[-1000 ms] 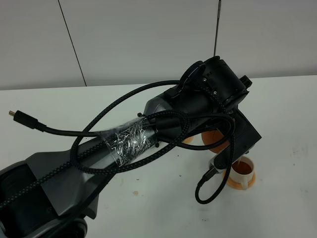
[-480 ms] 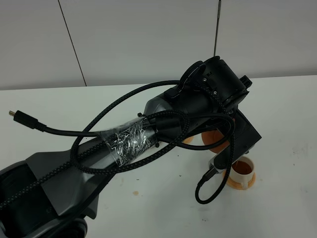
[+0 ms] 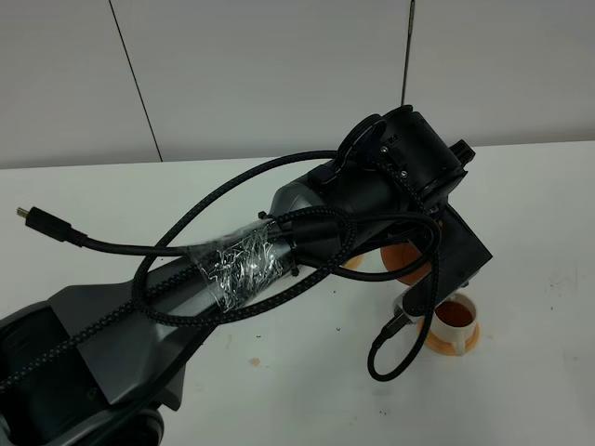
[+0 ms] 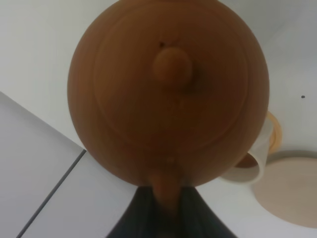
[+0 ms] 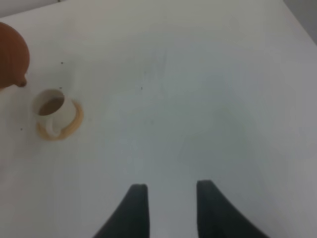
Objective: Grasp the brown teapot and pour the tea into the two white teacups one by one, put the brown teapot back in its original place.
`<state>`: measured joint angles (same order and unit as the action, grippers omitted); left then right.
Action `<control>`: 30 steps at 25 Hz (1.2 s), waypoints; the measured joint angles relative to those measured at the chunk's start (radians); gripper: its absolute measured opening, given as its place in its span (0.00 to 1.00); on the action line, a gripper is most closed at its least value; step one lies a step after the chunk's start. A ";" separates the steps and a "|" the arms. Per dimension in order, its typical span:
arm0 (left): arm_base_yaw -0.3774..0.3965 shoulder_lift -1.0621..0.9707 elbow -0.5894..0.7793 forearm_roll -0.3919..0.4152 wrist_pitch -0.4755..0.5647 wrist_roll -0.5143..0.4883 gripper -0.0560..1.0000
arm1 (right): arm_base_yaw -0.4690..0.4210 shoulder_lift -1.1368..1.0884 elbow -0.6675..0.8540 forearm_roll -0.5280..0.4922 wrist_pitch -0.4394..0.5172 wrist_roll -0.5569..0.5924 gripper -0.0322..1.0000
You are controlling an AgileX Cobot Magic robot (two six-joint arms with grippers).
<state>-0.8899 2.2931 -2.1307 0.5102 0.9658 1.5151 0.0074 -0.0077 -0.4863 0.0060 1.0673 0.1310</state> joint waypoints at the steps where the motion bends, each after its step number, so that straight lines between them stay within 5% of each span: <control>1: 0.000 0.000 0.000 0.000 -0.002 0.000 0.22 | 0.000 0.000 0.000 0.000 0.000 0.000 0.26; 22: 0.000 0.000 0.000 -0.017 -0.003 -0.025 0.22 | 0.000 0.000 0.000 0.000 0.000 0.000 0.26; 30: 0.000 0.000 0.000 -0.052 0.065 -0.168 0.22 | 0.000 0.000 0.000 0.000 0.000 0.000 0.26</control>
<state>-0.8899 2.2931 -2.1307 0.4587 1.0312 1.3474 0.0074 -0.0077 -0.4863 0.0060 1.0673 0.1310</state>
